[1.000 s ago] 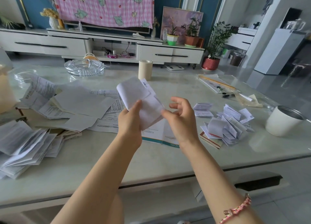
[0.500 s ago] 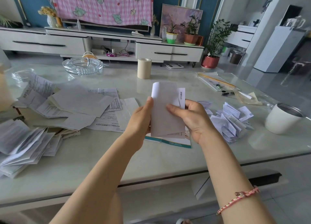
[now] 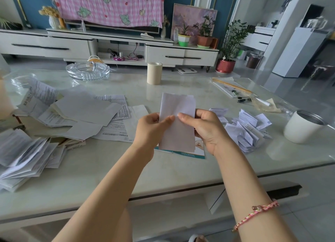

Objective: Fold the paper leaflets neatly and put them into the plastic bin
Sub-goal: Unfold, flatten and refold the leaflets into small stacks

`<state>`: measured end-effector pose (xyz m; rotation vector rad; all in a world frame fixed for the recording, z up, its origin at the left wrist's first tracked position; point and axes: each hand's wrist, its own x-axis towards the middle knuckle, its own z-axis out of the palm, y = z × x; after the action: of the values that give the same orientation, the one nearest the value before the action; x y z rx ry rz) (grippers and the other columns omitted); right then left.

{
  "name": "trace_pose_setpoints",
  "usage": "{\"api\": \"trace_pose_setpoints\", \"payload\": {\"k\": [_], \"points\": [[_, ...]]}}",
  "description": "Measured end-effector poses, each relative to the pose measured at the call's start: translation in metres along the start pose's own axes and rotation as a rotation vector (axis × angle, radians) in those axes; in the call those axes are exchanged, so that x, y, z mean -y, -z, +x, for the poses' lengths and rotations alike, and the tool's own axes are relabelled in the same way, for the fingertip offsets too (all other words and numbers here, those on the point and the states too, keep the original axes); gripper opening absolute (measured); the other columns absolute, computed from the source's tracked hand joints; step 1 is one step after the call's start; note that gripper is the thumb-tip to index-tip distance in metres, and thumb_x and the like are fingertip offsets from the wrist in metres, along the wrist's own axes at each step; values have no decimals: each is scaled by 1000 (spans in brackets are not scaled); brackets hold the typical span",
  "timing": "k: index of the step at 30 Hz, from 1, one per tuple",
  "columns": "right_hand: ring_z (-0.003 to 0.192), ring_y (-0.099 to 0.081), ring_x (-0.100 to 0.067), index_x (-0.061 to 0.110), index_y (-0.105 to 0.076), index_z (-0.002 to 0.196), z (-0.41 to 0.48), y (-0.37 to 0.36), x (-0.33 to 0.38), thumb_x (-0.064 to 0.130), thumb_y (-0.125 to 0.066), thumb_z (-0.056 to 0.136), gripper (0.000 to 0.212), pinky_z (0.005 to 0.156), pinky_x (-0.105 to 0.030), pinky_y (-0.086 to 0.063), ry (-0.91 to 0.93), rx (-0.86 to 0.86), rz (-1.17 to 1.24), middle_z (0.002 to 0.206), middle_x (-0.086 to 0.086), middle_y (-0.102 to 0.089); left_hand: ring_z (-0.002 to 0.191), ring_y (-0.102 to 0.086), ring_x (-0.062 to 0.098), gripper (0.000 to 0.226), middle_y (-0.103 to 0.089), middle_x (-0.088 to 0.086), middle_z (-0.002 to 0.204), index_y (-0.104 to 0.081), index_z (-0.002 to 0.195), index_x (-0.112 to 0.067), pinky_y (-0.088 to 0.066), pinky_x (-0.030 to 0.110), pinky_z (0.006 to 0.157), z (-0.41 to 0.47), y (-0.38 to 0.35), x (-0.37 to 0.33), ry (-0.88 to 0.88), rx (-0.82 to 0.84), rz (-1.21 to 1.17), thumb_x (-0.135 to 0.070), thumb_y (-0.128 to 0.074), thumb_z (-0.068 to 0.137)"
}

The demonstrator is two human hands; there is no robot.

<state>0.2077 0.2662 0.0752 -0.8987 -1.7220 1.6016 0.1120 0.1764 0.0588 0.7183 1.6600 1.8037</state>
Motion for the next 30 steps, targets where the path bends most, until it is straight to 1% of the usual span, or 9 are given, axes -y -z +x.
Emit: {"api": "trace_pose_setpoints", "payload": {"k": [4, 11, 15, 17, 22, 24, 26, 28, 30], "points": [[73, -63, -13, 14, -67, 83, 0, 2, -1, 14, -71, 81, 4, 74, -27, -51, 33, -24, -16, 82, -1, -70, 60, -55, 10, 27, -62, -4, 67, -62, 71, -16, -42, 23, 59, -2, -4, -3, 47, -32, -44, -30, -54, 94], [55, -58, -8, 6, -67, 85, -1, 4, 2, 25, -64, 87, 20, 49, -16, -46, 0, -14, -29, 69, 1, -64, 53, -33, 11, 29, -41, 2, 67, -54, 74, -11, -22, 15, 42, 2, -4, 1, -12, -92, 109, -30, -51, 95], [72, -66, -13, 14, -67, 90, -5, 4, 4, 16, -69, 82, 8, 60, -23, -54, -23, 118, 15, 83, 1, -71, 61, -35, 16, 31, -45, 7, 70, -57, 75, -8, -24, 20, 46, 3, -3, 2, -90, -98, 134, -32, -52, 95], [75, -66, -16, 13, -67, 89, -2, 3, 2, 11, -70, 81, 9, 69, -27, -54, 4, 45, 37, 86, -2, -71, 59, -35, 14, 31, -43, 7, 68, -58, 73, -8, -23, 20, 46, 3, -3, 3, -100, -92, 139, -30, -53, 94], [69, -61, -16, 12, -64, 85, 5, 6, -1, 10, -70, 81, 7, 64, -27, -49, 5, -77, 33, 78, -1, -66, 51, -32, 9, 31, -41, -2, 58, -59, 67, -8, -21, 17, 43, 4, -3, 6, -84, -92, 211, -22, -54, 94], [79, -60, -18, 13, -59, 94, 8, 9, -2, 12, -70, 81, 18, 72, -31, -49, 133, -223, -107, 84, 2, -62, 57, -32, 15, 29, -43, 1, 63, -60, 71, -2, -21, 17, 42, 5, -1, 7, -134, -96, 359, -21, -53, 93], [100, -55, -21, 17, -57, 112, 9, 15, -2, 20, -71, 80, 36, 89, -35, -45, 374, -331, -512, 105, 0, -59, 60, -32, 17, 28, -44, 6, 65, -60, 76, 4, -24, 19, 43, 6, 1, 7, -186, -32, 522, -18, -52, 92], [111, -50, -24, 22, -61, 117, 7, 19, 0, 28, -71, 79, 40, 98, -40, -39, 502, -265, -814, 118, -2, -58, 58, -31, 16, 27, -43, 5, 63, -60, 77, 4, -26, 19, 45, 3, -1, 7, -224, 60, 645, -17, -52, 91], [110, -53, -19, 25, -69, 100, 4, 22, 2, 34, -70, 80, 22, 97, -39, -40, 409, -101, -829, 111, 2, -63, 52, -31, 12, 27, -40, -2, 55, -59, 72, -4, -27, 18, 45, -1, -4, 7, -253, 150, 727, -19, -52, 93]]}}
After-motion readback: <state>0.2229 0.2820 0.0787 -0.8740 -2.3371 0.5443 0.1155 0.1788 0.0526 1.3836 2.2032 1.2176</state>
